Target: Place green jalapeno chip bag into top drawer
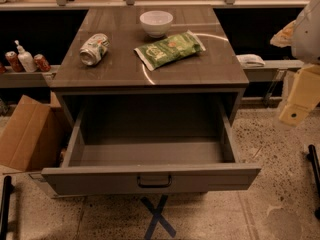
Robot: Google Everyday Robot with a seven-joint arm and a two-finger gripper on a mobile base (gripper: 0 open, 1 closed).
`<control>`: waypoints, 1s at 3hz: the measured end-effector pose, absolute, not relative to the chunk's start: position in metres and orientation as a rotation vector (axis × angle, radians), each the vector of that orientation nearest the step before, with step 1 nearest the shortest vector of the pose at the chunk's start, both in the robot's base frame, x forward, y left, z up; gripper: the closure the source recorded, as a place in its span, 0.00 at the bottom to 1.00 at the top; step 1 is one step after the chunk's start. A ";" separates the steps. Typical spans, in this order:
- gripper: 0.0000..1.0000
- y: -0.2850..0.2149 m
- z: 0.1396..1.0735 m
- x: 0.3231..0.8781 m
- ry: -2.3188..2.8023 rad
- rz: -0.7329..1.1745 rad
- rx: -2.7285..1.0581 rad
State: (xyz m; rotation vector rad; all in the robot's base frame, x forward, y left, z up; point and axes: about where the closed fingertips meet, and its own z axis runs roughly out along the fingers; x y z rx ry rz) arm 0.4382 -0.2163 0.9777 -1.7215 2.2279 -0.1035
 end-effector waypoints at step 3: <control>0.00 -0.165 0.957 0.533 1.984 -0.015 -1.716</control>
Offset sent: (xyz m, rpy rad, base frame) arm 0.1056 0.0507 -0.0118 0.1854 -0.1518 0.1748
